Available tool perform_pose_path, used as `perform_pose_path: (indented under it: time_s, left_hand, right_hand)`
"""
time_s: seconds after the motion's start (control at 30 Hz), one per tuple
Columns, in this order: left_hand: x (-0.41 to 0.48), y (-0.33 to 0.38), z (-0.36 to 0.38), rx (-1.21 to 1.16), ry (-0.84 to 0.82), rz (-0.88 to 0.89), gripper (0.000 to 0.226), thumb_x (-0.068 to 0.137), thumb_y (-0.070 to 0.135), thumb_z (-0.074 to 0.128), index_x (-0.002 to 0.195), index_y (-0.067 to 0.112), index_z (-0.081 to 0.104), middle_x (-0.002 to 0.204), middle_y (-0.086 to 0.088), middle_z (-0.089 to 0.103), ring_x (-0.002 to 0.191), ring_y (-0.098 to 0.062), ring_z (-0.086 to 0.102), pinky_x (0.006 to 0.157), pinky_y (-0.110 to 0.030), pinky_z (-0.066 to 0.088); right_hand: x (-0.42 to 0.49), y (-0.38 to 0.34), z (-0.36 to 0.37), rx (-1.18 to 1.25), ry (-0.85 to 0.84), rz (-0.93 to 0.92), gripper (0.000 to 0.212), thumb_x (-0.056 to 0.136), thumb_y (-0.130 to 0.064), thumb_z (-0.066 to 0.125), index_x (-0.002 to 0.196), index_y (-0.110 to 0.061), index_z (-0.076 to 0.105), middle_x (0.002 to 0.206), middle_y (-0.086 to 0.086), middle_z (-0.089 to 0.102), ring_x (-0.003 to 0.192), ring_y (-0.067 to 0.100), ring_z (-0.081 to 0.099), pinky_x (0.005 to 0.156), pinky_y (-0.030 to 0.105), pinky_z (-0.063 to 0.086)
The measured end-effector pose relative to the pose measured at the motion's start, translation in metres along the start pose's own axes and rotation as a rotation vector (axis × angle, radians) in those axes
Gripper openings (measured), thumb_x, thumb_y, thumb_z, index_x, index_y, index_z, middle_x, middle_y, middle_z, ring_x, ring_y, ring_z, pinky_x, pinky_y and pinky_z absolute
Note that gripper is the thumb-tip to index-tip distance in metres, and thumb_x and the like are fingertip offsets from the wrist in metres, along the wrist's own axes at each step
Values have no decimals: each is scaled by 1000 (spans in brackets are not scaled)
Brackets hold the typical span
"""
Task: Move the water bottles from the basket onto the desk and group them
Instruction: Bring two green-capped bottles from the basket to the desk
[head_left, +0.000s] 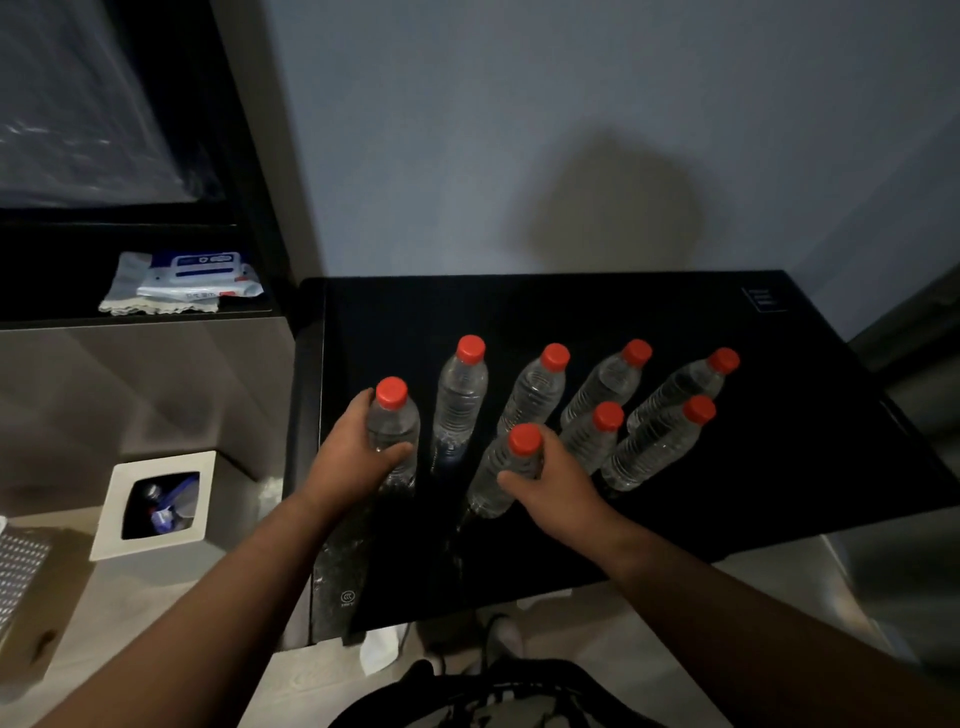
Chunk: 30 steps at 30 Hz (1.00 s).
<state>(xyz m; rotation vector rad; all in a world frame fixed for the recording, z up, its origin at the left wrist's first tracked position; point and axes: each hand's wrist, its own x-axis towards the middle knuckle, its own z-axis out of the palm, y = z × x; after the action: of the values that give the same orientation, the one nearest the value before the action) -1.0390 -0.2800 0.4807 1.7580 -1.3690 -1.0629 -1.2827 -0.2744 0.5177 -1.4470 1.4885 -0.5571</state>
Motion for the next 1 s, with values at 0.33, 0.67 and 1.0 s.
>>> perform_pose_path:
  time_s: [0.33, 0.67, 1.0]
  left_hand:
    - [-67, -47, 10, -220, -24, -315, 6, 84, 20, 71, 89, 22, 70, 86, -1, 71, 76, -18, 63, 72, -33, 50]
    - [-206, -49, 76, -225, -72, -489, 18, 75, 29, 65, 85, 15, 67, 80, -8, 66, 71, -13, 55, 65, -31, 43]
    - [-334, -40, 143, -409, 227, -681, 14, 82, 24, 68, 94, 16, 70, 84, -2, 69, 79, -15, 63, 81, -36, 51]
  right_hand:
    - [-40, 24, -8, 138, -97, 303, 5, 92, -9, 56, 92, -13, 59, 88, 11, 58, 83, 23, 56, 71, 35, 48]
    - [-84, 96, -27, -151, -397, 250, 19, 88, -18, 63, 108, -19, 66, 93, 0, 69, 84, 14, 66, 79, 34, 55]
    - [-116, 173, -36, -347, -657, 149, 9, 86, -25, 69, 96, -26, 69, 86, -6, 68, 78, 10, 64, 72, 29, 52]
